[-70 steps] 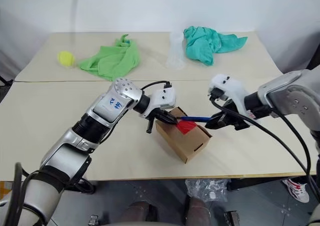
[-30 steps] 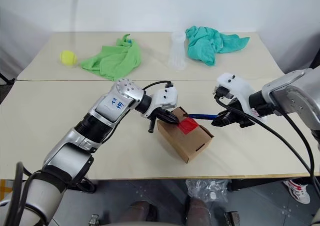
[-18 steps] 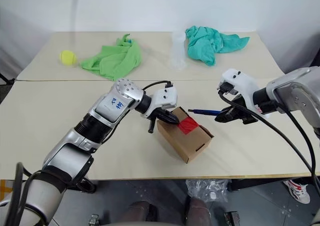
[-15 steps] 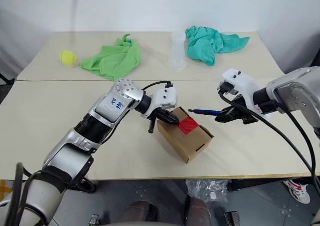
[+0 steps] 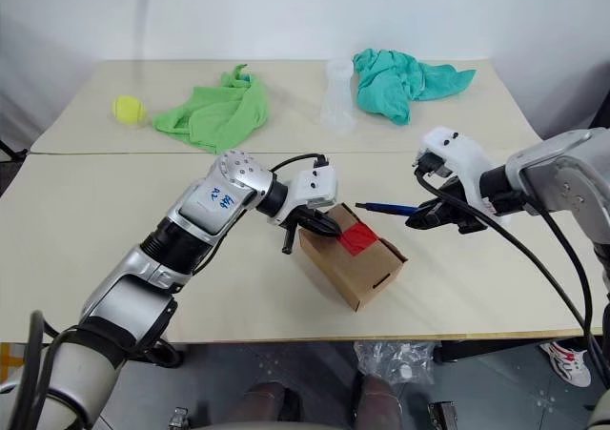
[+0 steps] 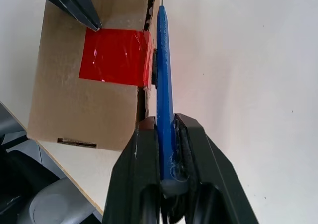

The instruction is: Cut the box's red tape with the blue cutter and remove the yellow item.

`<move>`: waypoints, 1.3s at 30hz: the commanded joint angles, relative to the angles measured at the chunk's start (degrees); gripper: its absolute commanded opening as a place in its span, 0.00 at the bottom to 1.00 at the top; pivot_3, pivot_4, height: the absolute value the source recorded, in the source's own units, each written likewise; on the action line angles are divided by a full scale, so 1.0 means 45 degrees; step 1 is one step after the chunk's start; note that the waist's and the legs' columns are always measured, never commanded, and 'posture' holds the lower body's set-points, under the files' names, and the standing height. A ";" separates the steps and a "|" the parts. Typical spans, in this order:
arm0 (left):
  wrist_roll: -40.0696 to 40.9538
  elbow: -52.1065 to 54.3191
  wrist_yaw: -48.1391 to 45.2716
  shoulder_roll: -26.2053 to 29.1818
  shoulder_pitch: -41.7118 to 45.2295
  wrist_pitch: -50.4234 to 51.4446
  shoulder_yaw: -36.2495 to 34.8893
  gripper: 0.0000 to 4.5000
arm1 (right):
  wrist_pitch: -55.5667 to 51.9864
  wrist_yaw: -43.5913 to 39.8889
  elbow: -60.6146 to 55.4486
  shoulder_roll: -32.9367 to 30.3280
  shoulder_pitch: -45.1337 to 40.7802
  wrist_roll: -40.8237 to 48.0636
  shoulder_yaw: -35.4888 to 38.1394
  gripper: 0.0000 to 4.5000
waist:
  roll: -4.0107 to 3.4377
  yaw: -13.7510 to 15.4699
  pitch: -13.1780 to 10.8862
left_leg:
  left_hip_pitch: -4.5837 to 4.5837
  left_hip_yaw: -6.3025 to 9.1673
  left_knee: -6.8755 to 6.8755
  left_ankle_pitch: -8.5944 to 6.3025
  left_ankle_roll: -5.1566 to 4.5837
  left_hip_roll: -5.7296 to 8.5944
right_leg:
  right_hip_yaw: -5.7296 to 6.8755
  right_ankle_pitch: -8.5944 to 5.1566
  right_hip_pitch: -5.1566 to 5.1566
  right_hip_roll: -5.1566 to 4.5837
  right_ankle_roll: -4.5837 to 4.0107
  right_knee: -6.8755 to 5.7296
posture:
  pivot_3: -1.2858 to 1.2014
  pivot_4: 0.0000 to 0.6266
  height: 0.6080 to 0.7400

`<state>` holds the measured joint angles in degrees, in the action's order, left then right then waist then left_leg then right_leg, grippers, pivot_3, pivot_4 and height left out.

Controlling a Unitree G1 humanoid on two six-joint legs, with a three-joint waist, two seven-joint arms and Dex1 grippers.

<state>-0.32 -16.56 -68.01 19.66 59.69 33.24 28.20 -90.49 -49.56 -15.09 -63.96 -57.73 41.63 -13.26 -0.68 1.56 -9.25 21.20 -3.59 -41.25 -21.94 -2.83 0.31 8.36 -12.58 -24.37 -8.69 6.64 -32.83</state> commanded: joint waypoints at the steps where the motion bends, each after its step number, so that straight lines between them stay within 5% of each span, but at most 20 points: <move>1: -0.0891 -0.0681 0.0334 0.0202 -0.0659 0.0501 0.0863 0.00 | -0.0125 0.0015 -0.0231 -0.0069 0.0091 0.0077 0.0439 0.03 | 0.0000 -0.0002 0.0000 | -0.0001 0.0000 0.0000 0.0000 0.0000 0.0000 | 0.0000 0.0000 0.0000 0.0000 0.0000 0.0000 | 0.52 0.24 1.00; 39: -0.0846 -0.0794 0.0463 0.0111 -0.0664 0.0599 0.0794 0.00 | -0.0446 0.0125 -0.0688 0.0068 0.0176 0.0734 0.0184 0.03 | -0.0001 -0.0004 -0.0001 | -0.0002 0.0000 0.0000 0.0000 0.0000 -0.0001 | -0.0003 0.0000 0.0000 -0.0004 0.0000 0.0001 | 0.52 0.24 1.00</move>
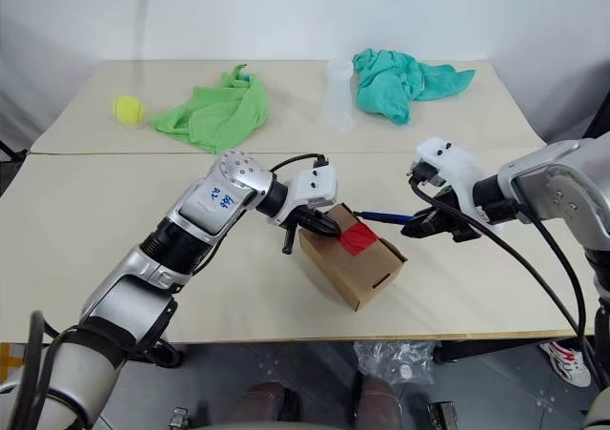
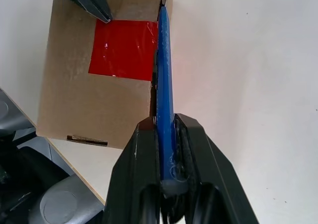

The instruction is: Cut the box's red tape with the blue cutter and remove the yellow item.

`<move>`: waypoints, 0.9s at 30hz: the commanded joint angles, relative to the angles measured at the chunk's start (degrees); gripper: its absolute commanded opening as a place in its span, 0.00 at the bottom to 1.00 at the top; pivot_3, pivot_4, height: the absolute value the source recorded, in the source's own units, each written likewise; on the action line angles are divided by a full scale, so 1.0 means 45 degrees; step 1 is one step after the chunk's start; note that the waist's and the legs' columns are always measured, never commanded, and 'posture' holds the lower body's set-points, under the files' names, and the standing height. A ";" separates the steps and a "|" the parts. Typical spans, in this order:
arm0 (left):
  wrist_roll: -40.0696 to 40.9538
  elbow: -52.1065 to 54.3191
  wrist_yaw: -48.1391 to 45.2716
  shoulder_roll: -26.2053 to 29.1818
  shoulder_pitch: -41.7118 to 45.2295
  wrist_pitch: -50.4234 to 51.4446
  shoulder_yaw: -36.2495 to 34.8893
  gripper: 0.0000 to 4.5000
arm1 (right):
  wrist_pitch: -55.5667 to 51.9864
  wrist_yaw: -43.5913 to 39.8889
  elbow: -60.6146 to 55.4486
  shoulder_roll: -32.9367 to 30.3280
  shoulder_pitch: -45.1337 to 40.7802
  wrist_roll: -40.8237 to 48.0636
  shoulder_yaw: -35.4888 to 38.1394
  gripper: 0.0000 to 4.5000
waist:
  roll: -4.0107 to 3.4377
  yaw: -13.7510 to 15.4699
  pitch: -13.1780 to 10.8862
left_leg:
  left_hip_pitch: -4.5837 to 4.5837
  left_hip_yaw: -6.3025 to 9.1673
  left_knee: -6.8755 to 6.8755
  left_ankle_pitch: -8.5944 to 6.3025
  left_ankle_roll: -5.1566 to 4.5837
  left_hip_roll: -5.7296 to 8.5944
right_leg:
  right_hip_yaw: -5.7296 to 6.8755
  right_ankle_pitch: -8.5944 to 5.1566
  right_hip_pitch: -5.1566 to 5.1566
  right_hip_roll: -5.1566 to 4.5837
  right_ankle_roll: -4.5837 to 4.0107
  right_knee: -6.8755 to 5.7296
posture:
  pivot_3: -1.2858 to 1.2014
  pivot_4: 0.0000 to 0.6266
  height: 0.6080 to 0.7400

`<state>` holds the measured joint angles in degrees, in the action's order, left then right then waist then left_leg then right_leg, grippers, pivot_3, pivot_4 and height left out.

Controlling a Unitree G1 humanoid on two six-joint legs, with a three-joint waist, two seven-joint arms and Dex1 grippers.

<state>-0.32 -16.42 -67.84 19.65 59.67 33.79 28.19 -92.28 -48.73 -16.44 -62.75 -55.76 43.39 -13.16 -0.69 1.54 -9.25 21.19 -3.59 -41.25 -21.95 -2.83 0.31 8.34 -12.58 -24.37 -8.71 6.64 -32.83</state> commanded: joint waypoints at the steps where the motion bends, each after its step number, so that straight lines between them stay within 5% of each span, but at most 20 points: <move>1: -0.0848 -0.0839 0.0427 0.0105 -0.0658 0.0473 0.0799 0.00 | -0.0049 -0.0038 -0.0375 -0.0218 -0.0252 0.0377 0.0138 0.03 | 0.0000 0.0001 0.0000 | 0.0000 0.0000 0.0000 0.0000 0.0000 0.0000 | 0.0001 0.0000 0.0000 0.0001 0.0000 0.0000 | 0.52 0.24 1.00; 27: -0.0807 -0.0207 0.0116 0.0611 -0.0908 0.0956 0.0913 0.00 | -0.0050 0.0879 -0.0518 -0.0894 -0.0003 0.2479 -0.0275 0.03 | -0.0001 -0.0042 0.0000 | -0.0003 0.0000 0.0019 -0.0004 0.0008 -0.0016 | 0.0001 -0.0001 -0.0001 -0.0016 -0.0002 0.0023 | 0.52 0.24 1.00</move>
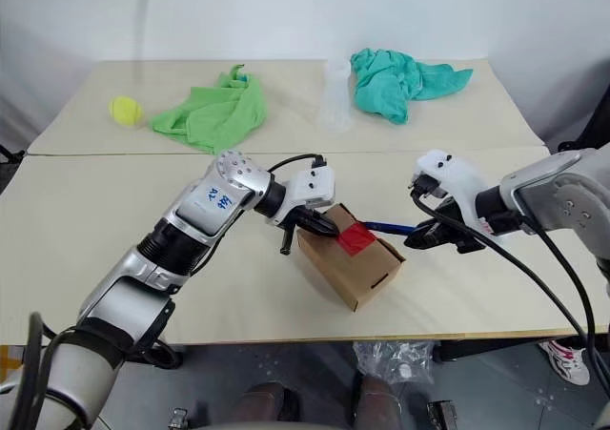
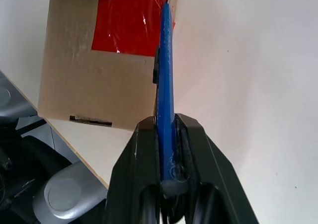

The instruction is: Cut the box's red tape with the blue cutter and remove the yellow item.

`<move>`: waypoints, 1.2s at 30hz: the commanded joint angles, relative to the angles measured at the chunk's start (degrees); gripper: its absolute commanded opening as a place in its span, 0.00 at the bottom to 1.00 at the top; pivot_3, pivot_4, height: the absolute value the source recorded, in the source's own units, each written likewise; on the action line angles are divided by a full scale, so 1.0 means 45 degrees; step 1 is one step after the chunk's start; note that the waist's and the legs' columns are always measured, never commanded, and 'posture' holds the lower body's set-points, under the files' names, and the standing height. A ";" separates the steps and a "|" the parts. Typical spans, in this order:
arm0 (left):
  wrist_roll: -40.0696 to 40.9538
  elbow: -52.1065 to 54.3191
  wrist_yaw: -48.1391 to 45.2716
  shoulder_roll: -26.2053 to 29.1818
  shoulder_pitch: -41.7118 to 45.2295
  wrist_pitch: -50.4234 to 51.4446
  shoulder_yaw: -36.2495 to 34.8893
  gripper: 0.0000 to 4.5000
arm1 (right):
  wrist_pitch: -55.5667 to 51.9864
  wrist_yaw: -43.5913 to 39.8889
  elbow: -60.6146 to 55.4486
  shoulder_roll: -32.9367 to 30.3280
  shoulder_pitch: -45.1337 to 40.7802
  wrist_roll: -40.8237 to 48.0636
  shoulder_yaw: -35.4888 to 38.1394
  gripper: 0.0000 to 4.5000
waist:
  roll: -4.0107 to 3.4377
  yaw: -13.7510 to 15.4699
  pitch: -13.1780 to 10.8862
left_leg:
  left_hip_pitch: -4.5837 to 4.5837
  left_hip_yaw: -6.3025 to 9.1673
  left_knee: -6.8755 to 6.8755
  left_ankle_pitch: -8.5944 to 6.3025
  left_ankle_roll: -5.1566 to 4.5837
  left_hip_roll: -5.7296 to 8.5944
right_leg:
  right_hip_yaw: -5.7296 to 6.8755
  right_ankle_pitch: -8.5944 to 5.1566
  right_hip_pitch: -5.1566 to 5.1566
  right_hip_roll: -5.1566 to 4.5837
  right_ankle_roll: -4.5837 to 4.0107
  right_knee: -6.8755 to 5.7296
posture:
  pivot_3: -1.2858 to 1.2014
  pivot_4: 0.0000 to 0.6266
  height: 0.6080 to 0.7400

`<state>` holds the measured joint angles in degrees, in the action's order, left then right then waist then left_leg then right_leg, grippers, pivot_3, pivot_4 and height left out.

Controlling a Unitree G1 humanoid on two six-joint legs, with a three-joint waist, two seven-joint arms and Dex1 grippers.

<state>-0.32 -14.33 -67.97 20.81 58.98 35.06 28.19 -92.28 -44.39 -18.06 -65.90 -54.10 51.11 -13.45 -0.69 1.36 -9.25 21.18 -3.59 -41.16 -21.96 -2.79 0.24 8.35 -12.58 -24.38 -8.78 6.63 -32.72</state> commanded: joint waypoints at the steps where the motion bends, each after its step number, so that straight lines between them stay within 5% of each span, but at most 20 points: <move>1: -0.0801 -0.0622 0.0146 0.0371 -0.0779 0.0708 0.0924 0.00 | -0.0048 -0.0046 -0.0083 -0.0186 -0.0457 0.0832 -0.0293 0.03 | -0.0001 -0.0014 0.0000 | 0.0000 0.0000 0.0002 0.0000 0.0000 0.0000 | -0.0001 0.0000 -0.0001 0.0001 0.0000 0.0001 | 0.52 0.24 1.00; 16: -0.0718 -0.0011 0.0330 0.0544 -0.1097 0.1211 0.0874 0.00 | -0.0048 -0.0135 0.0374 -0.0661 -0.1797 0.1373 -0.1804 0.03 | -0.0003 -0.0018 0.0000 | 0.0000 -0.0004 0.0025 -0.0009 0.0015 -0.0020 | 0.0003 -0.0007 -0.0006 0.0029 -0.0012 0.0030 | 0.52 0.24 1.00; 36: -0.0659 0.0361 0.0073 0.0975 -0.1204 0.1564 0.0998 0.00 | -0.0048 0.0835 0.0095 -0.1628 -0.2229 0.2709 -0.0974 0.03 | -0.0008 -0.0136 -0.0002 | -0.0003 -0.0026 0.0033 -0.0016 0.0034 -0.0054 | 0.0007 -0.0018 -0.0018 0.0046 -0.0032 0.0031 | 0.52 0.24 1.00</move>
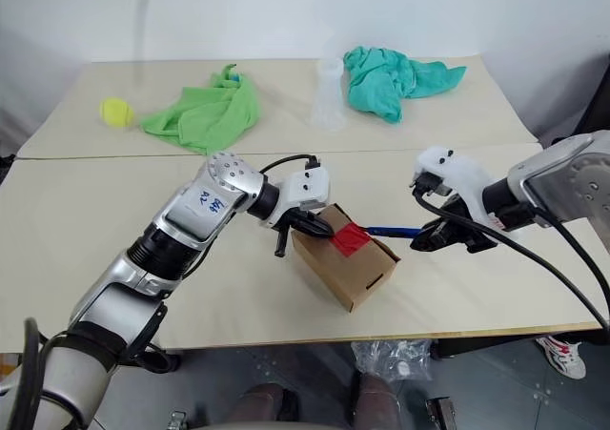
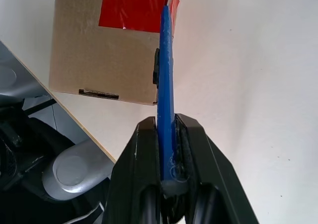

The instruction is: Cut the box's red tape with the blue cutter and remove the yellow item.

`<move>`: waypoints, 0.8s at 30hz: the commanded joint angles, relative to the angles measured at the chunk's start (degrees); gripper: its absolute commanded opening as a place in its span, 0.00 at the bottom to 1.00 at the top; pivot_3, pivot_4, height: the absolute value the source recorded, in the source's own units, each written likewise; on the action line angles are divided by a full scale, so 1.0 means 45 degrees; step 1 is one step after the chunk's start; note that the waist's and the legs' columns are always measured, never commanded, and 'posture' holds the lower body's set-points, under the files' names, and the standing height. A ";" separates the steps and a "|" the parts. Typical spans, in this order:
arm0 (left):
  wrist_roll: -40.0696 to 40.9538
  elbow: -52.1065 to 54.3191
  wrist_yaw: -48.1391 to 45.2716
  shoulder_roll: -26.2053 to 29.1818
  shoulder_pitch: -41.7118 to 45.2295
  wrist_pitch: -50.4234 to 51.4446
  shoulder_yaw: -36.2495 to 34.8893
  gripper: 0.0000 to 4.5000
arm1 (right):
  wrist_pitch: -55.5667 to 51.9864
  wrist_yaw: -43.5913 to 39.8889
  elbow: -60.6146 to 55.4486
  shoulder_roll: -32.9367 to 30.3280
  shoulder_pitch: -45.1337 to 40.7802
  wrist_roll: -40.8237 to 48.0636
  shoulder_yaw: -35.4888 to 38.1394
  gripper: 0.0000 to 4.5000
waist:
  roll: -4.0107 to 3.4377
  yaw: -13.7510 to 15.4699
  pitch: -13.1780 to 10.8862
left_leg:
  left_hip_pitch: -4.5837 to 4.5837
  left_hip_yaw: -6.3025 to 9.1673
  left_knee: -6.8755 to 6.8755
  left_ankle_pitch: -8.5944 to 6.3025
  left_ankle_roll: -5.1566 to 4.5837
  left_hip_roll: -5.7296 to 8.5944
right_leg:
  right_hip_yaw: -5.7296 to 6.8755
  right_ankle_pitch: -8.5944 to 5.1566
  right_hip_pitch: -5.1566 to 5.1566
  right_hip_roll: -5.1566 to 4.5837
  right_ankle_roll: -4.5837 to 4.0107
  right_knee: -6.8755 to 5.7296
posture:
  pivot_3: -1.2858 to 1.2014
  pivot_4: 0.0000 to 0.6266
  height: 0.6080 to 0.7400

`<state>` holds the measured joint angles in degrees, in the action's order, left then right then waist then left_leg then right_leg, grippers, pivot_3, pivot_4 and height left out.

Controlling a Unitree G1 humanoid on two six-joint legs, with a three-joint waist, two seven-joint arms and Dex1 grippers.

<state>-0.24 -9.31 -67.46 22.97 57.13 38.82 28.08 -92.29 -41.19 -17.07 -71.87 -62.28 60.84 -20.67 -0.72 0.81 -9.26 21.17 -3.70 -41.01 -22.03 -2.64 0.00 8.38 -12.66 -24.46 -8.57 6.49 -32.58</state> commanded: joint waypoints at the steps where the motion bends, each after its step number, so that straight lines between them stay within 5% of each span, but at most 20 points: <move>1: -0.0672 -0.0720 -0.0056 0.0521 -0.0805 0.0744 0.1026 0.00 | -0.0046 0.0216 -0.0137 -0.0330 -0.0430 0.0690 0.0666 0.03 | 0.0000 -0.0022 0.0000 | 0.0000 -0.0001 0.0000 0.0000 0.0001 -0.0001 | 0.0000 -0.0001 -0.0001 0.0000 -0.0002 -0.0003 | 0.52 0.24 1.00; 15: -0.0701 -0.1011 -0.0188 0.0370 -0.0587 0.0634 0.1111 0.00 | -0.0046 0.2268 -0.0082 -0.0525 -0.0304 0.3234 0.0726 0.03 | -0.0001 -0.0035 0.0000 | -0.0001 -0.0001 -0.0001 -0.0002 0.0004 -0.0007 | -0.0001 -0.0005 -0.0004 -0.0004 -0.0010 -0.0006 | 0.52 0.24 1.00; 24: -0.0698 -0.0943 -0.0267 0.0406 -0.0647 0.0639 0.1151 0.00 | -0.0046 0.3070 0.0992 0.0431 -0.0619 0.2078 0.1095 0.03 | -0.0001 -0.0038 0.0000 | 0.0000 -0.0005 -0.0002 -0.0001 0.0004 -0.0009 | 0.0001 -0.0009 -0.0006 -0.0001 -0.0017 -0.0013 | 0.52 0.24 1.00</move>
<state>-0.24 -9.69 -68.41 23.11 57.69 39.11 28.13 -92.28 -27.74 -12.95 -69.89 -64.28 71.44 -18.48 -0.73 0.64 -9.26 21.17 -3.73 -41.02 -22.04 -2.62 -0.04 8.38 -12.70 -24.49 -8.57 6.41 -32.65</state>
